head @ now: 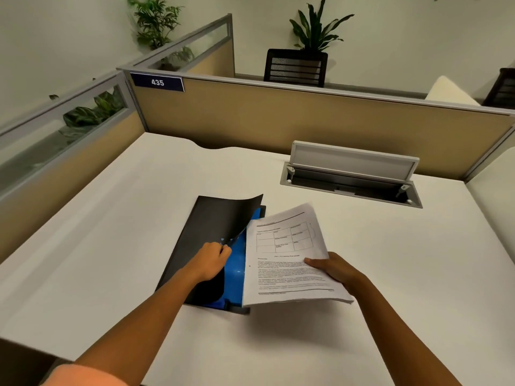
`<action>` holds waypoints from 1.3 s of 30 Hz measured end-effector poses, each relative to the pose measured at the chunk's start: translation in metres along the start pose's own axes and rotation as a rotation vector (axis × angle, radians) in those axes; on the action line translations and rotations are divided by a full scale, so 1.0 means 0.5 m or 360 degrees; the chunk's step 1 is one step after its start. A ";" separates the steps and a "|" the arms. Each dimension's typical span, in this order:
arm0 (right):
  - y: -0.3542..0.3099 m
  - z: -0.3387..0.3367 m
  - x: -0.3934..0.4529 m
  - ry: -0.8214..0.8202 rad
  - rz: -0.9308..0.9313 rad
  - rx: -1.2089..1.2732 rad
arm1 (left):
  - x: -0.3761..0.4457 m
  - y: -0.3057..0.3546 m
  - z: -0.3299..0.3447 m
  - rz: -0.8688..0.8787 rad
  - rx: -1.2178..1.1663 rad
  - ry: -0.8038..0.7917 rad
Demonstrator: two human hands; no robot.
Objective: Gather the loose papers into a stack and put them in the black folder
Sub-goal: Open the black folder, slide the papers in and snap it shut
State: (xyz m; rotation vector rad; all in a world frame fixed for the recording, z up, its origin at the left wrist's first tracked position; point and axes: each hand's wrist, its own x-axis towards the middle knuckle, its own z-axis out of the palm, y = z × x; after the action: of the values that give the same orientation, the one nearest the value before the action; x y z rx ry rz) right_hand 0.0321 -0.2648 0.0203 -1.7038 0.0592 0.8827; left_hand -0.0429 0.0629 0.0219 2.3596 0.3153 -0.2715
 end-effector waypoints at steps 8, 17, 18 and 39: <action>-0.027 0.053 0.071 0.0190 -0.0101 -0.0017 | -0.012 0.025 -0.007 0.0053 0.0196 -0.0012; -0.023 0.112 0.073 0.0381 -0.0122 -0.0027 | -0.020 0.049 -0.003 0.0112 0.0404 -0.0024; -0.025 0.119 0.071 0.0388 -0.0125 -0.0020 | -0.020 0.051 -0.002 0.0119 0.0412 -0.0044; -0.028 0.221 0.051 0.0715 -0.0148 -0.0086 | -0.069 0.125 0.014 0.0206 0.0558 -0.0106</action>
State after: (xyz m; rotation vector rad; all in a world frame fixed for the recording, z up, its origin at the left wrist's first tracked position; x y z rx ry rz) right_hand -0.0003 -0.1556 0.0107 -1.9124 0.2574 0.4235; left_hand -0.0576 0.0089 0.0669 2.6950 0.0864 -0.3670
